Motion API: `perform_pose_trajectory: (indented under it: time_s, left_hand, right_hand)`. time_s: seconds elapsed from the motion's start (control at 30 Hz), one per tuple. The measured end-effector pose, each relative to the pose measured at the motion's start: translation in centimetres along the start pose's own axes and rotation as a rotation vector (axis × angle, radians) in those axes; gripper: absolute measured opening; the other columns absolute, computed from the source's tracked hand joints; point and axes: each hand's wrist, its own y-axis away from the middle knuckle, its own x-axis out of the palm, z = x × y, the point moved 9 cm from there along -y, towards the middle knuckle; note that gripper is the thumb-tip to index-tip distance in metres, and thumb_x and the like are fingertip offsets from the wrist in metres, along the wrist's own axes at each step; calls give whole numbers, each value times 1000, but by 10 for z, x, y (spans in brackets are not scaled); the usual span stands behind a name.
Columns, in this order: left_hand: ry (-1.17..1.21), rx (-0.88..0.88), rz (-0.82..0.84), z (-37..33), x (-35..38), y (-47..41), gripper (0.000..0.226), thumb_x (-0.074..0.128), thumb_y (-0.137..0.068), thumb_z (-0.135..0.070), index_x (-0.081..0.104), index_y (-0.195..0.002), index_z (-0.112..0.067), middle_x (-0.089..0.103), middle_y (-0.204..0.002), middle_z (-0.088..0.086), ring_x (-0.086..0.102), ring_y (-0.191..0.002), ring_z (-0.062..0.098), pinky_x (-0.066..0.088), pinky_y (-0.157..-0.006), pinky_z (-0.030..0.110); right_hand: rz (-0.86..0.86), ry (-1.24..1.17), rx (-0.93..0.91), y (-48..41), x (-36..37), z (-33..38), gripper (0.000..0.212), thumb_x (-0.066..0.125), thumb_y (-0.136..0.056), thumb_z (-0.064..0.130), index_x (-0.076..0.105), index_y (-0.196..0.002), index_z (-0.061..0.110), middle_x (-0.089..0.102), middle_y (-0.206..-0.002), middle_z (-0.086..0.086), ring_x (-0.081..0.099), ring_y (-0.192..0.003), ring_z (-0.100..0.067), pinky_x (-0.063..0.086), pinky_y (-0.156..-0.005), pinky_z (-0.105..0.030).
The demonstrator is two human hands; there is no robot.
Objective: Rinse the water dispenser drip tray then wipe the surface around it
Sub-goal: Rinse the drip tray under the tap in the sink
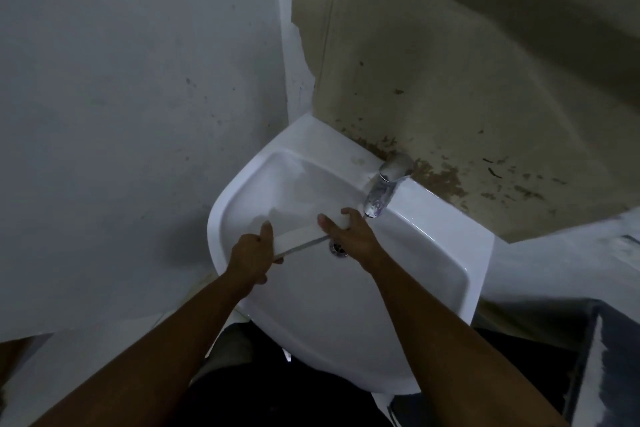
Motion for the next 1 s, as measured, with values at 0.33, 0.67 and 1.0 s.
perform_pose_trajectory:
  time_s: [0.33,0.67,1.0]
  left_hand:
    - [115,-72,98,0,22,0,68,24,-97,-55,57,-112,3,70,-87,20,42,-44,16,38,-35,19]
    - [505,-164,130,-8,39,-16,60,45,-94,-48,52,-118,7,62,-100,18,62,-81,23,58,-67,33]
    - [514,-111,276,-38,118,-27,104,84,-70,-23,12,-145,-34,41,-137,9,53,-114,26,58,-77,42]
  right_hand:
    - [-76,-46,87,-3,-14,-6,58,59,-79,72,51,-101,20,55,-81,4,62,-75,-18,57,-67,-34]
    - [-440,-373,95,8,-62,-44,40,42,-99,50,65,-92,19,71,-85,-12,73,-76,-35,62,-58,-37]
    - [-451,-559,-3,56,-91,-74,25,55,-98,35,66,-102,13,69,-102,-14,71,-88,-27,58,-65,-27]
